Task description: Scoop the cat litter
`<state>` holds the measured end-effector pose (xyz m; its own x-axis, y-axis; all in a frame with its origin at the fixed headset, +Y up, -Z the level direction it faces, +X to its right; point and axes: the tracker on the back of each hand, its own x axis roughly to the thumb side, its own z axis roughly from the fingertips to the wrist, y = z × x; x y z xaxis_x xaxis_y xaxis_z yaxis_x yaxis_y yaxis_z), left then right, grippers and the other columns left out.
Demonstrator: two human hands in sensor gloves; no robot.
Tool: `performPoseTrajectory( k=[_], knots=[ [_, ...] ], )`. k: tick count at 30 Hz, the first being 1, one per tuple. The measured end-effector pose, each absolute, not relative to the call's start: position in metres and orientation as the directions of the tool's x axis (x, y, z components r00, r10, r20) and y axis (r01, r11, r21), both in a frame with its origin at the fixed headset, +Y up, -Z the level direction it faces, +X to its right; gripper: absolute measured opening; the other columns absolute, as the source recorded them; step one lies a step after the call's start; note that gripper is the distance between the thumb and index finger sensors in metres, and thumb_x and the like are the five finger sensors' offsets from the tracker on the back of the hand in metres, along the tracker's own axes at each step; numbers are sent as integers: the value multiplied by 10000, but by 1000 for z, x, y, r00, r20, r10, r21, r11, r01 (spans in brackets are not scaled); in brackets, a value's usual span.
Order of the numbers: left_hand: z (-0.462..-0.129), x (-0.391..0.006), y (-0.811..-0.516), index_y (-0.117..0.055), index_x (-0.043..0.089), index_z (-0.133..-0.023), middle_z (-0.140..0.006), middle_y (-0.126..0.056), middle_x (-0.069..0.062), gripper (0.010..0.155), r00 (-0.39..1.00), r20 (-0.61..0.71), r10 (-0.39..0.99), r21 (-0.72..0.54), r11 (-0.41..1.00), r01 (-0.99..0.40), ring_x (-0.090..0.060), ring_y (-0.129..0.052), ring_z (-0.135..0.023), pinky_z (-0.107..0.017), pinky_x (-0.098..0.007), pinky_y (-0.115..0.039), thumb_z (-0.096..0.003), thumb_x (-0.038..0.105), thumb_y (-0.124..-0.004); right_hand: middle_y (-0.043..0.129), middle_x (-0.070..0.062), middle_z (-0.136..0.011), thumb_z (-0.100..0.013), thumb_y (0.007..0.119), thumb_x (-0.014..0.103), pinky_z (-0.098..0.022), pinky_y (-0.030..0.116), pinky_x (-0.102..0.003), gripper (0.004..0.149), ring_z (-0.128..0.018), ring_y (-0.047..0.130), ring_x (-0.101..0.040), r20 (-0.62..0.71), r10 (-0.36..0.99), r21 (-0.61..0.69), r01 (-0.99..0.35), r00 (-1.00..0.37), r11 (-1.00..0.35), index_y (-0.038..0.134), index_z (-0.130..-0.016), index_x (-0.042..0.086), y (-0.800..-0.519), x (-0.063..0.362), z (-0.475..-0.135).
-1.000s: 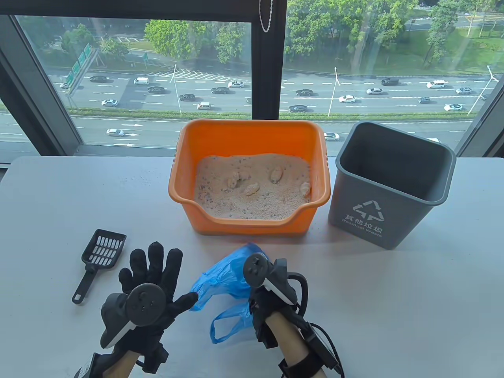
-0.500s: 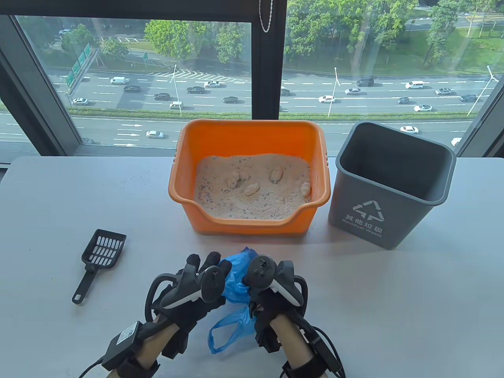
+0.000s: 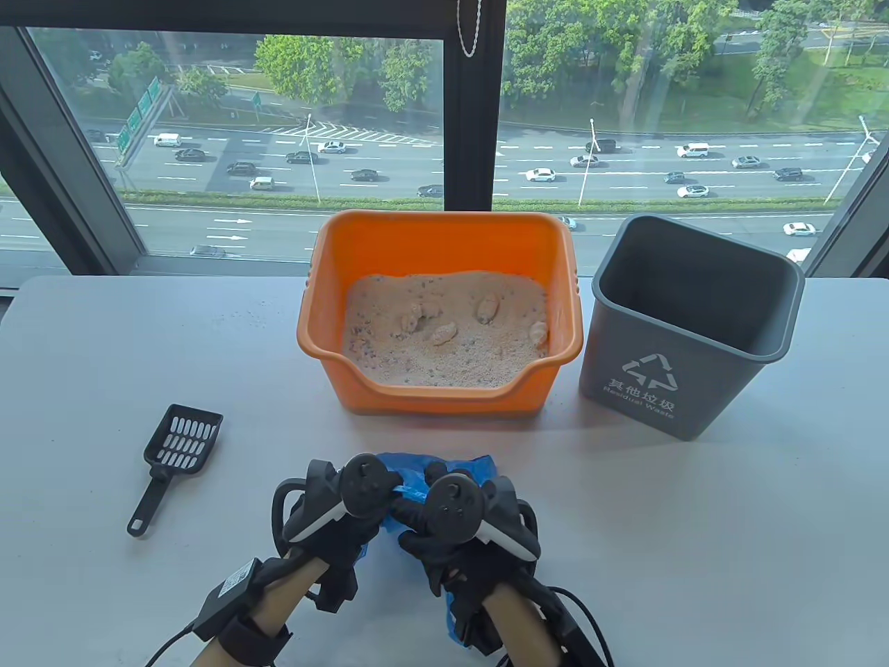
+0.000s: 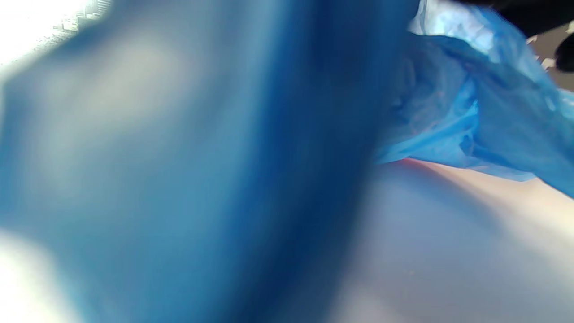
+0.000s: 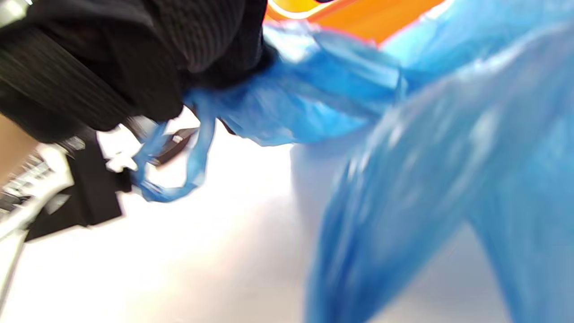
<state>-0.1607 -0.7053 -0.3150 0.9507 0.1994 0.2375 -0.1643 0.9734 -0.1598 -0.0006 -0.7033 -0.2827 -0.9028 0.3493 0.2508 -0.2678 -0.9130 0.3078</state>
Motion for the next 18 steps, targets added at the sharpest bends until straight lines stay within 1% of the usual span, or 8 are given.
performPoseTrajectory(
  k=[2, 4, 7, 8, 10, 12, 15, 18],
  knots=[
    [-311, -161, -701, -775, 301, -954, -598, -991, 114, 457, 950, 261, 169, -165, 978, -129, -179, -945, -731, -615, -409, -717, -532, 429, -657, 223, -188, -1150, -494, 714, 421, -671, 362, -652, 513, -1000, 307, -495, 195, 291, 286, -229, -937, -930, 617, -984, 305, -716, -1, -293],
    [-309, -157, -702, -750, 294, -973, -572, -977, 108, 458, 932, 302, 198, -311, 945, -100, -167, -934, -712, -625, -418, -706, -542, 423, -665, 241, -190, -1143, -506, 674, 397, -666, 380, -654, 523, -997, 349, -492, 115, 292, 292, -248, -950, -924, 608, -989, 209, -728, 2, -306],
    [-302, -147, -702, -566, 317, -1072, -569, -976, 108, 533, 902, 351, 250, -335, 933, -129, -170, -935, -706, -622, -415, -708, -557, 397, -679, 194, -174, -1148, -500, 633, 458, -662, 403, -652, 557, -993, 414, -467, 6, 278, 303, -263, -961, -916, 541, -1008, 246, -751, 15, -326],
    [-300, -145, -701, -503, 361, -1086, -571, -973, 108, 557, 902, 372, 219, -324, 941, -95, -169, -934, -709, -624, -414, -707, -559, 393, -678, 143, -164, -1136, -487, 636, 506, -657, 442, -622, 655, -970, 473, -444, -13, 273, 302, -264, -962, -916, 410, -1035, 226, -757, 19, -330],
    [-297, -141, -699, -381, 552, -1054, -571, -964, 104, 589, 894, 416, 166, -300, 953, -37, -173, -934, -708, -624, -419, -708, -572, 377, -672, 109, -127, -1092, -455, 740, 431, -459, 702, -350, 710, -720, 774, -243, -33, 266, 235, -266, -963, -935, 343, -1010, 234, -764, 26, -336],
    [-296, -137, -701, -460, 604, -1020, -565, -952, 81, 540, 868, 475, 143, -344, 938, 33, -192, -924, -704, -624, -436, -697, -588, 344, -654, 156, -111, -1084, -443, 805, 309, -351, 758, -260, 775, -539, 855, -138, -29, 247, 257, -246, -968, -935, 242, -973, 359, -765, 30, -338],
    [-299, -137, -712, -600, 549, -1006, -534, -932, 77, 467, 889, 457, 2, -396, 896, 202, -195, -914, -683, -625, -448, -685, -597, 323, -618, 479, -86, -1049, -430, 775, 152, -216, 773, -249, 676, -349, 905, -121, 0, 283, 191, -278, -959, -941, 422, -929, 440, -758, 34, -338],
    [-312, -146, -722, -426, 399, -1088, -541, -923, 100, 524, 934, 332, -133, -375, 890, 260, -188, -917, -678, -612, -438, -696, -595, 328, -593, 821, -131, -878, -407, 757, 75, -151, 764, -299, 499, -234, 907, -153, 92, 369, 269, -334, -925, -904, 787, -838, 326, -752, 31, -331]
  ],
)
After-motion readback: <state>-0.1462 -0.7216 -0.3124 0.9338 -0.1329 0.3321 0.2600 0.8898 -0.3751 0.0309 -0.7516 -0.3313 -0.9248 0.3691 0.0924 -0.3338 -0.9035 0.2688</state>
